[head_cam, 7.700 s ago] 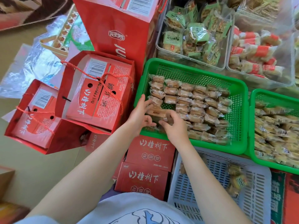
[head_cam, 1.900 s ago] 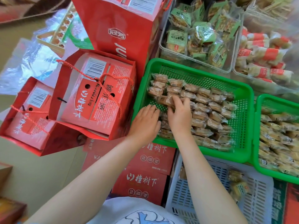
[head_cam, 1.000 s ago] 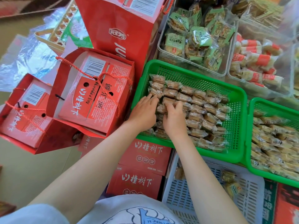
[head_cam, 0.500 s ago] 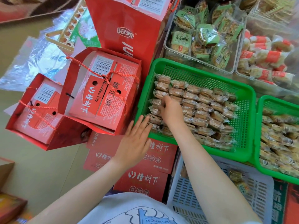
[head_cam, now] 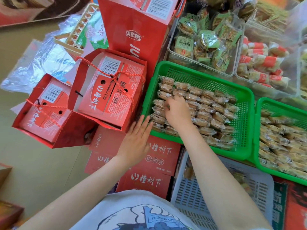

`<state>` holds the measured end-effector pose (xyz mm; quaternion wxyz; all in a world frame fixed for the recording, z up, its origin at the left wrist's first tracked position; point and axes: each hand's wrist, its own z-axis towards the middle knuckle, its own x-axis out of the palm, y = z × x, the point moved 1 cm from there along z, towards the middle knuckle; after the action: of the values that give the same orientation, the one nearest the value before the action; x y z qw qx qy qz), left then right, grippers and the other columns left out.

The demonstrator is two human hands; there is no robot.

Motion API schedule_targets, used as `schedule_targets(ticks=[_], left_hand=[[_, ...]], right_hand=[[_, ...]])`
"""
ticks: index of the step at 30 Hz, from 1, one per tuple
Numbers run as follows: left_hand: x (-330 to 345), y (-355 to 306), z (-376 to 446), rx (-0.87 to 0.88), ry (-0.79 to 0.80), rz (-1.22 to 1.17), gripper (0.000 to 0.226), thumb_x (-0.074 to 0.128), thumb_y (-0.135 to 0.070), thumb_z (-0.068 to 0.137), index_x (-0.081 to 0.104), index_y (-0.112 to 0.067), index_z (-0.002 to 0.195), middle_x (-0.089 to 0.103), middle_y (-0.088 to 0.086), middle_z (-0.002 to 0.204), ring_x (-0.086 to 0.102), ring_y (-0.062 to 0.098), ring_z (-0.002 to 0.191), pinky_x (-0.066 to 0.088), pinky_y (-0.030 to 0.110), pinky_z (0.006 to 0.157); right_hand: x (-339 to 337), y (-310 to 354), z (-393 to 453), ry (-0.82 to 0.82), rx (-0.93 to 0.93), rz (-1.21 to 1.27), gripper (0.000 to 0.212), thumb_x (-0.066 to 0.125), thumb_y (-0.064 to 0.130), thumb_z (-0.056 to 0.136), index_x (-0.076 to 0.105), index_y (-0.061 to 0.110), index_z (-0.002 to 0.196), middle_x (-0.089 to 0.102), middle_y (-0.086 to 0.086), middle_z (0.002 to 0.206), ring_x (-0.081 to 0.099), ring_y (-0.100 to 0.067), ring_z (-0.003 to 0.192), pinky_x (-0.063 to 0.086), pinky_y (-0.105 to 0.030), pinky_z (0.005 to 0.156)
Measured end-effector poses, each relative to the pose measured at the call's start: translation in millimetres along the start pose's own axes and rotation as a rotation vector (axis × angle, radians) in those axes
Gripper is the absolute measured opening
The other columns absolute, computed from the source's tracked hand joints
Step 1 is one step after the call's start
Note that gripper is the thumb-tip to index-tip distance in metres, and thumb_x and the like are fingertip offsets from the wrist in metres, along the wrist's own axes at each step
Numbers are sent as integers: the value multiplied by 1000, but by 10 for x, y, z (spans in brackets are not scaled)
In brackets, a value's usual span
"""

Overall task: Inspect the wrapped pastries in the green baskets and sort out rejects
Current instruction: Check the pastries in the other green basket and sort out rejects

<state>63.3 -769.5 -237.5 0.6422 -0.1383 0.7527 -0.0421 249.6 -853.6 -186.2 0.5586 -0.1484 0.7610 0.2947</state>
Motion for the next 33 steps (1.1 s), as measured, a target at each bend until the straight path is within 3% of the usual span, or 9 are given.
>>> schedule_targets(ticks=[5, 10, 14, 17, 20, 23, 26, 29, 33], left_hand=[[14, -80, -173, -35, -51, -1, 76, 37, -24, 85, 20, 0, 156, 15, 16, 165, 11, 31, 154, 20, 47, 121], [2, -50, -362, 2, -44, -92, 79, 36, -20, 80, 24, 0, 155, 16, 14, 165, 15, 31, 153, 20, 46, 121], [-85, -8, -416, -7, -39, -289, 79, 50, -10, 81, 27, -3, 156, 11, 6, 165, 9, 23, 153, 18, 42, 123], [-277, -39, -415, -68, -34, -476, 69, 54, -8, 91, 29, -7, 156, 17, 5, 166, 9, 19, 154, 19, 37, 125], [-569, -111, -402, -246, 31, -699, 58, 54, -22, 99, 36, -15, 154, 35, 1, 158, 37, 13, 142, 26, 25, 116], [-954, -218, -417, -436, 62, -1322, 47, 58, -31, 100, 47, -24, 145, 58, -5, 137, 59, 10, 121, 48, 32, 102], [-1359, -370, -453, -403, 1, -1791, 41, 57, -32, 96, 52, -27, 137, 69, 3, 125, 69, 18, 110, 58, 39, 88], [-1697, -491, -553, -277, -88, -1864, 42, 64, -31, 86, 63, -23, 127, 73, 10, 114, 72, 26, 102, 61, 35, 73], [-1947, -625, -730, -204, -173, -1744, 20, 76, -22, 86, 68, -14, 103, 74, 12, 95, 73, 28, 92, 59, 33, 65]], right_hand=[[161, 150, -379, 239, -48, -144, 13, 61, 8, 92, 66, 9, 104, 66, -11, 97, 66, -32, 92, 53, -38, 68], [238, 171, -445, 219, -50, -170, 14, 56, -1, 91, 66, 8, 97, 60, -9, 95, 64, -33, 87, 41, -34, 61], [111, 170, -517, 171, 0, 170, 10, 51, 7, 98, 59, 13, 96, 54, -5, 99, 56, -27, 87, 49, -38, 69], [-112, 176, -714, 112, 128, 486, 6, 48, 16, 103, 53, 14, 102, 57, -2, 100, 55, -20, 91, 44, -33, 72], [-366, 194, -972, -24, 307, 902, 6, 47, 16, 105, 52, 13, 104, 61, -5, 107, 62, -17, 95, 53, -25, 73], [-614, 258, -1263, -103, 395, 1389, 11, 42, 11, 106, 49, 4, 112, 68, -19, 115, 69, -32, 103, 58, -48, 87], [-849, 364, -1569, -123, 352, 1565, 13, 39, 8, 107, 50, 4, 110, 71, -22, 110, 70, -38, 100, 56, -50, 88], [-1052, 471, -1862, -123, 306, 1638, 14, 36, 5, 106, 50, 6, 102, 72, -23, 107, 71, -36, 93, 59, -42, 78], [-1217, 518, -2187, -181, 266, 1620, 18, 37, 15, 107, 51, 4, 109, 71, -21, 107, 71, -32, 90, 58, -39, 69]])
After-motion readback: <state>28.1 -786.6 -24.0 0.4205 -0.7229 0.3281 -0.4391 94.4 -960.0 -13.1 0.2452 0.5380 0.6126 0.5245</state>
